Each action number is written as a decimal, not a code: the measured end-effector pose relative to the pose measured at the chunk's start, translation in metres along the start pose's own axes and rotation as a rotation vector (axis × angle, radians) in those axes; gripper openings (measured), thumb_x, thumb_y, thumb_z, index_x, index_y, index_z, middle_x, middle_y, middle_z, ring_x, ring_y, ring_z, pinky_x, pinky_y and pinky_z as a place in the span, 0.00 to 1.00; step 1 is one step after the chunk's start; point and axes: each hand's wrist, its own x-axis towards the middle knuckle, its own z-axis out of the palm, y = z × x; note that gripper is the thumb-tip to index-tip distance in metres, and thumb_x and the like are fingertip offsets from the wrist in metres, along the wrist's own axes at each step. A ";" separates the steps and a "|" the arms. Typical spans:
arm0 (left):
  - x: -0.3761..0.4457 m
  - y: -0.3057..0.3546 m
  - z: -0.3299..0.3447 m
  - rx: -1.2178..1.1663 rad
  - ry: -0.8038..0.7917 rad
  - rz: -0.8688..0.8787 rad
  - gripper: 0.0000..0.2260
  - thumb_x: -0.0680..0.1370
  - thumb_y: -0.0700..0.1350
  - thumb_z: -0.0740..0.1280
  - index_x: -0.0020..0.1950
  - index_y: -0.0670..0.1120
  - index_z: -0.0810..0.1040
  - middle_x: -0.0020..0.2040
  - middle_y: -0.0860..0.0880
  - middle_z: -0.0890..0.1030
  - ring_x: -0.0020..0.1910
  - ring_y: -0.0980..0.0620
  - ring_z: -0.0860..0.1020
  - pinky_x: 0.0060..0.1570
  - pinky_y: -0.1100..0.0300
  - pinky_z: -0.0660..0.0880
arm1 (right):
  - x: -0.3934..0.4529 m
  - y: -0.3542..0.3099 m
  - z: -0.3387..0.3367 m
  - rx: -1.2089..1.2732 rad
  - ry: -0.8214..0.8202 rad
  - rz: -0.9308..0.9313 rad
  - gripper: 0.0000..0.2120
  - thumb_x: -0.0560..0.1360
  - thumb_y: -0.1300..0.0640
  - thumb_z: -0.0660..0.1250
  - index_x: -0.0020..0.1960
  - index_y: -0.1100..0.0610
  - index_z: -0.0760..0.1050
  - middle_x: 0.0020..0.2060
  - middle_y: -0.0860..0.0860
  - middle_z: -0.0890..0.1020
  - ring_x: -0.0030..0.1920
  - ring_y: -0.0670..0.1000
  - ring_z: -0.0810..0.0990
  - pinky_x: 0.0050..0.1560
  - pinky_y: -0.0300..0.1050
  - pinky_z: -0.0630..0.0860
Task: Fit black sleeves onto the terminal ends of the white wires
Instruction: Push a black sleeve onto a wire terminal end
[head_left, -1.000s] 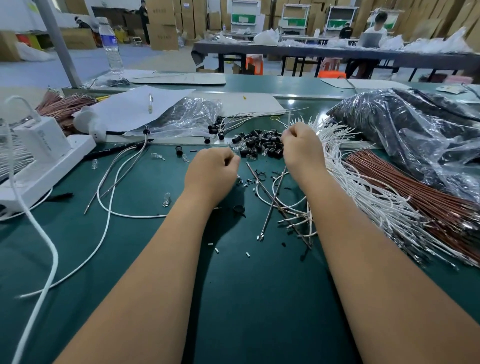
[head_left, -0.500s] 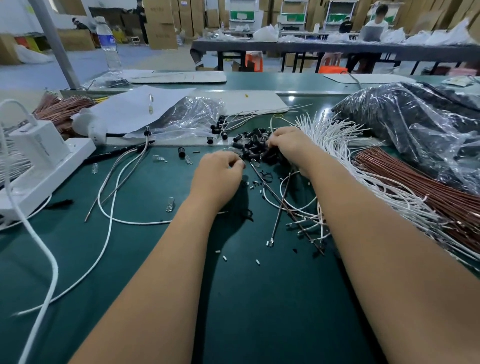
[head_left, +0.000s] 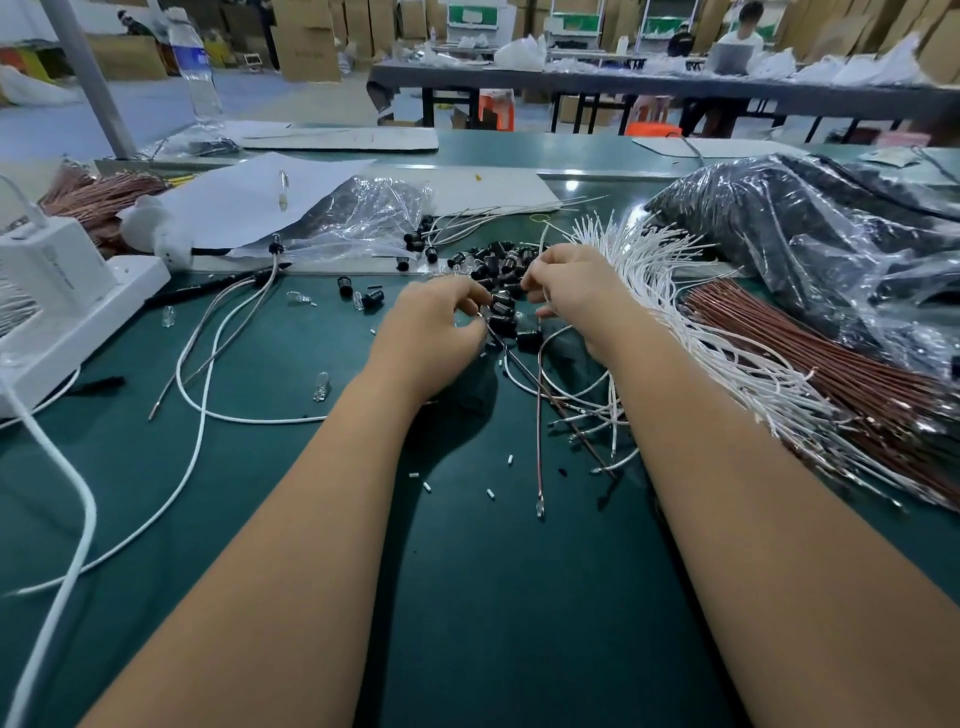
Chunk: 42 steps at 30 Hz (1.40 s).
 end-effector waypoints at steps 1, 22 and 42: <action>0.000 0.001 0.001 0.039 -0.024 0.050 0.11 0.75 0.40 0.65 0.56 0.49 0.80 0.51 0.51 0.81 0.54 0.47 0.76 0.57 0.51 0.73 | -0.002 0.002 0.000 -0.061 0.062 -0.026 0.13 0.79 0.62 0.59 0.37 0.56 0.75 0.41 0.57 0.81 0.41 0.53 0.76 0.44 0.52 0.78; -0.001 0.004 0.008 0.145 -0.059 0.087 0.07 0.74 0.39 0.70 0.51 0.46 0.77 0.46 0.52 0.75 0.55 0.47 0.71 0.52 0.59 0.65 | -0.040 0.020 0.009 -0.189 0.135 -0.179 0.06 0.75 0.57 0.66 0.41 0.48 0.77 0.32 0.44 0.77 0.32 0.45 0.74 0.34 0.41 0.71; 0.000 0.014 0.010 -0.793 0.331 -0.367 0.08 0.74 0.34 0.70 0.45 0.46 0.79 0.40 0.48 0.82 0.39 0.54 0.81 0.45 0.63 0.79 | -0.047 0.015 0.018 -0.167 0.149 -0.240 0.05 0.76 0.55 0.65 0.43 0.47 0.77 0.27 0.43 0.73 0.29 0.44 0.72 0.35 0.42 0.69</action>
